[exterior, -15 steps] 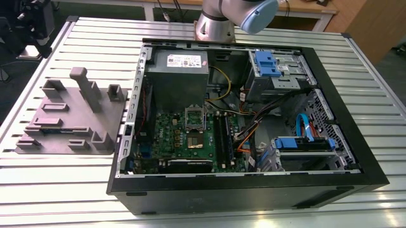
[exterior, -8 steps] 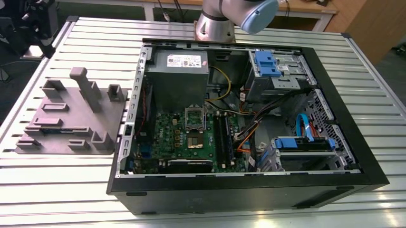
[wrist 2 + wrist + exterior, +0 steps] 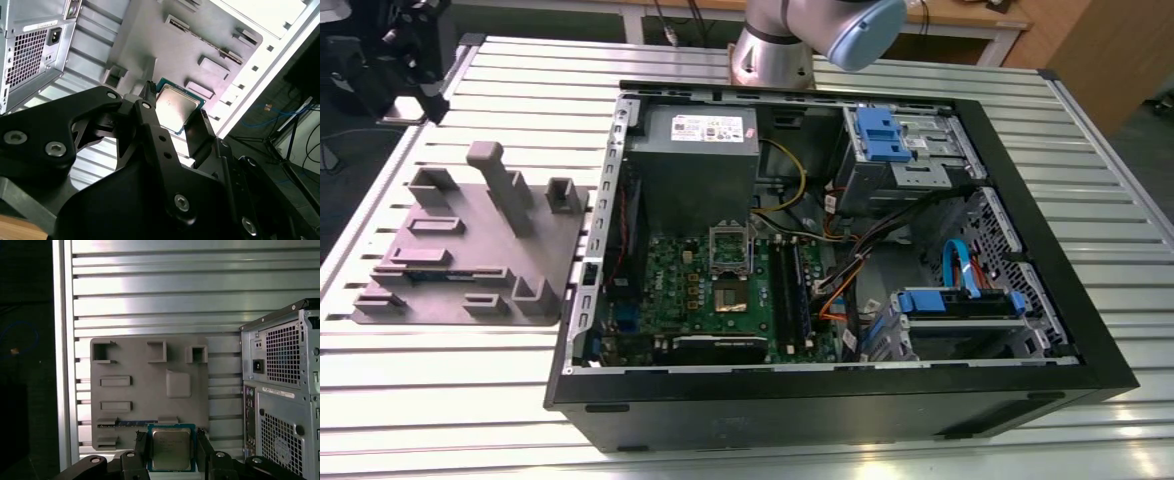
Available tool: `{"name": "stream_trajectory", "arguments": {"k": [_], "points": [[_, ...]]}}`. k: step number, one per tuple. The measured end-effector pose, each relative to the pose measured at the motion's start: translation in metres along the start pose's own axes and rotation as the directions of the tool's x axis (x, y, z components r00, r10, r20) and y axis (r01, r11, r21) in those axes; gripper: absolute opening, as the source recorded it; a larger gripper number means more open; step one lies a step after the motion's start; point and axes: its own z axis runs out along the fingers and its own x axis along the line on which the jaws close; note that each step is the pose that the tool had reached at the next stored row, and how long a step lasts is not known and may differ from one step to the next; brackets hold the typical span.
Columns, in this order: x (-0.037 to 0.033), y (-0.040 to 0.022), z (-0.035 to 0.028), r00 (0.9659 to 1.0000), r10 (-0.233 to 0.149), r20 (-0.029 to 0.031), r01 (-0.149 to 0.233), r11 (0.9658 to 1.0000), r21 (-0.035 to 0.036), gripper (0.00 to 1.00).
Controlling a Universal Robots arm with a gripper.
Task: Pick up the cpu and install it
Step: 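Pick up the cpu and move it towards the insertion slot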
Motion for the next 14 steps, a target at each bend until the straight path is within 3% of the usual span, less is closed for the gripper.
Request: {"name": "stream_trajectory", "arguments": {"k": [14], "points": [[-0.0191, 0.001, 0.0003, 1.0, 0.0, 0.0001, 0.0, 1.0, -0.0001, 0.47]]}}
